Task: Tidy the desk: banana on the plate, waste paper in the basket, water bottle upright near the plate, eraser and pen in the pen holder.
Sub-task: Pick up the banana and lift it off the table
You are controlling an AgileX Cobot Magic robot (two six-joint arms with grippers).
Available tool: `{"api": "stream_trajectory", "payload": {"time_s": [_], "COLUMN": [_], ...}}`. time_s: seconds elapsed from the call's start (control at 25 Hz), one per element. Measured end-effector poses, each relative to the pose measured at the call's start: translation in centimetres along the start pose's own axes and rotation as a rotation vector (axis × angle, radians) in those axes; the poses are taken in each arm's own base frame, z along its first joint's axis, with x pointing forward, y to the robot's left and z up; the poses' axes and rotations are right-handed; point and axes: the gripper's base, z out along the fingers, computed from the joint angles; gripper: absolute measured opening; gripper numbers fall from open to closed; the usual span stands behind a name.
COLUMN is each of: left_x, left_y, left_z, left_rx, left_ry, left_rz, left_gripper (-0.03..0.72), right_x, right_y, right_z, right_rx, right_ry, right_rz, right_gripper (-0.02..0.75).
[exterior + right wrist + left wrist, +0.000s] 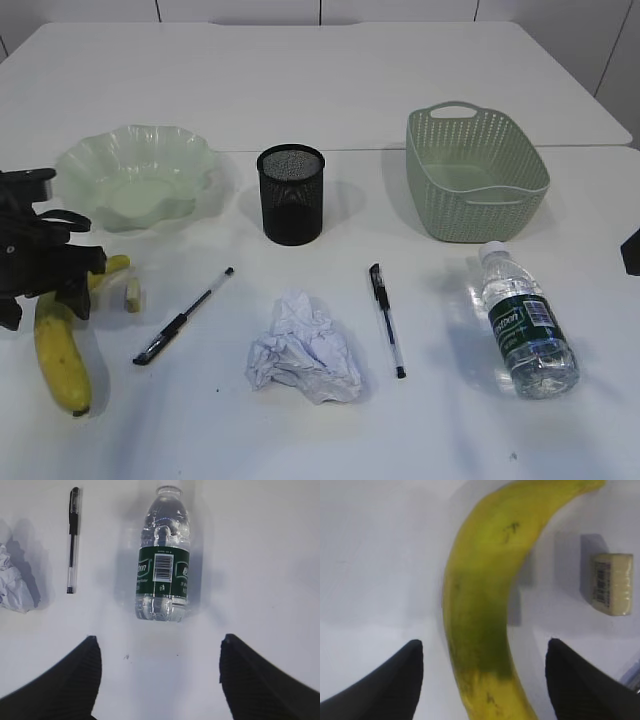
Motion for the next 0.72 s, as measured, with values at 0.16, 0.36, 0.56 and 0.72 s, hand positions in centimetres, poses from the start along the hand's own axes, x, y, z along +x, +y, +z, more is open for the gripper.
{"api": "stream_trajectory", "payload": {"time_s": [0.16,0.36,0.56,0.72], "left_x": [0.1,0.1,0.1,0.1], "left_y": [0.0,-0.1,0.0,0.0], "left_z": [1.0,1.9,2.1,2.1], "left_rx": [-0.008,-0.012,-0.015,-0.016], "left_ry": [0.015,0.027,0.029,0.028], "left_rz": [0.005,0.007,0.011,0.012], "left_gripper": [0.537,0.523,0.41,0.276], "right_x": [0.0,0.0,0.0,0.0], "right_y": [0.0,0.0,0.0,0.0], "right_z": [0.0,0.0,0.0,0.0], "right_rx": [0.0,0.0,0.0,0.0], "right_ry": [0.0,0.002,0.004,0.004], "right_rz": [0.0,0.0,0.0,0.0], "right_gripper": [0.549,0.549,0.549,0.549]}}
